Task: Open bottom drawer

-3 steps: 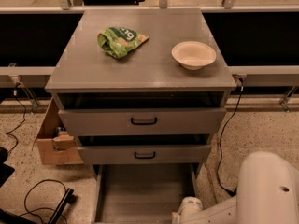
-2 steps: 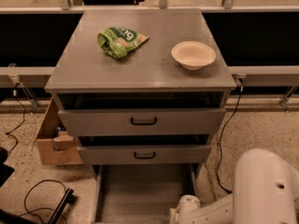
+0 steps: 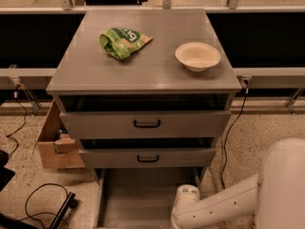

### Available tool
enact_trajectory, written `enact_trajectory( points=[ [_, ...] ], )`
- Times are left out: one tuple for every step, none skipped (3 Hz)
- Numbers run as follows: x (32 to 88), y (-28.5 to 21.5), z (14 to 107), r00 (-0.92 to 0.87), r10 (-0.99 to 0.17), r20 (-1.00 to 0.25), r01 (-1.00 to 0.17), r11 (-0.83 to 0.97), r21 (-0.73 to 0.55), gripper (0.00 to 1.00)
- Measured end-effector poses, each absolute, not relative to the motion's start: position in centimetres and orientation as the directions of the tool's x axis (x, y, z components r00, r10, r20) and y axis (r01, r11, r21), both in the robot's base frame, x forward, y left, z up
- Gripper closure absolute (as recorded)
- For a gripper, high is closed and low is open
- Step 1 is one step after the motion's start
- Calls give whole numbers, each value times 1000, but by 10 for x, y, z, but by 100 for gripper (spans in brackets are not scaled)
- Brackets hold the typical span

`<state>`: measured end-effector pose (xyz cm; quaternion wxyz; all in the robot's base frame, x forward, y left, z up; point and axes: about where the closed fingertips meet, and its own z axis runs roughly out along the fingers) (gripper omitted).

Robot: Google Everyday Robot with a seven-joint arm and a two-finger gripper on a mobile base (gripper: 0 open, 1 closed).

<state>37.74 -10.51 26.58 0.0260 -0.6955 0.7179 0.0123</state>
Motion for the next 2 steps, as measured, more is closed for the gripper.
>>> enact_trajectory(
  points=[
    [346, -117, 338, -99, -995, 20, -995, 99, 7, 0],
    [299, -130, 401, -167, -983, 73, -986, 168, 6, 0]
  ],
)
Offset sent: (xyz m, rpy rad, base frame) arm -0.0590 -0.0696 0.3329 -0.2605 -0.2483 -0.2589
